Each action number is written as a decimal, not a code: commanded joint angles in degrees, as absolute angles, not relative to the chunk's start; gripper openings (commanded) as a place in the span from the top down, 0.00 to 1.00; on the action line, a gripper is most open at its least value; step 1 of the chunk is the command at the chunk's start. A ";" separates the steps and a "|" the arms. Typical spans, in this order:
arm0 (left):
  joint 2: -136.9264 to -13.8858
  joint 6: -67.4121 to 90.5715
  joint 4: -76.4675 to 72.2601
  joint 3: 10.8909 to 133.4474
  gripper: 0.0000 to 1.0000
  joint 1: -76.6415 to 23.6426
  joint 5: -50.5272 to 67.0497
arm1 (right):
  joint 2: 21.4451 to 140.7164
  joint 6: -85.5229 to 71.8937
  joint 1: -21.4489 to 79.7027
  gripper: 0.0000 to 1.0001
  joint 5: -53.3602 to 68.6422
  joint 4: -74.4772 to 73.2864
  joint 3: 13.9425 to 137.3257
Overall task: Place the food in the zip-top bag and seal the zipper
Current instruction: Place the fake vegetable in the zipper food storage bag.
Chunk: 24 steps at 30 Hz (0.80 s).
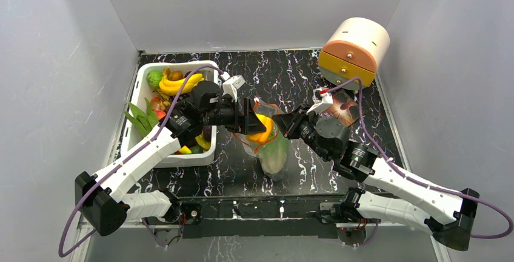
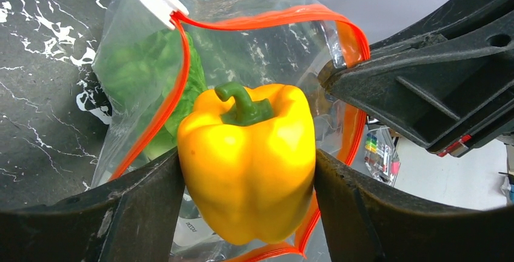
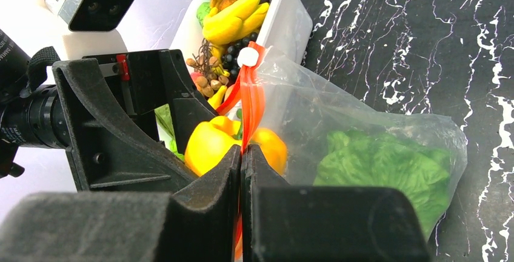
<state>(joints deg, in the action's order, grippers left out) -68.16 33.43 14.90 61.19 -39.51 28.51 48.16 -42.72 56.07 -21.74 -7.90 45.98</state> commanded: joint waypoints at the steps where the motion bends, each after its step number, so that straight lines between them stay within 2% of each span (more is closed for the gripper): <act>1: -66.94 32.46 15.38 63.13 0.27 -39.88 27.81 | 47.30 -42.46 55.79 1.00 -23.30 -3.34 47.73; 13: -66.41 29.99 19.25 65.61 0.23 -39.90 24.93 | 46.28 -42.09 55.74 1.00 -23.58 -4.03 47.65; 24: -62.39 25.69 26.38 66.17 0.26 -39.90 7.07 | 44.81 -42.31 55.75 1.00 -23.23 -4.66 46.76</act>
<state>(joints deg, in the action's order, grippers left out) -64.23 28.47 23.11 65.30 -39.62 14.79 46.41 -42.30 55.96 -22.57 -8.91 45.95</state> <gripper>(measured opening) 0.739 0.009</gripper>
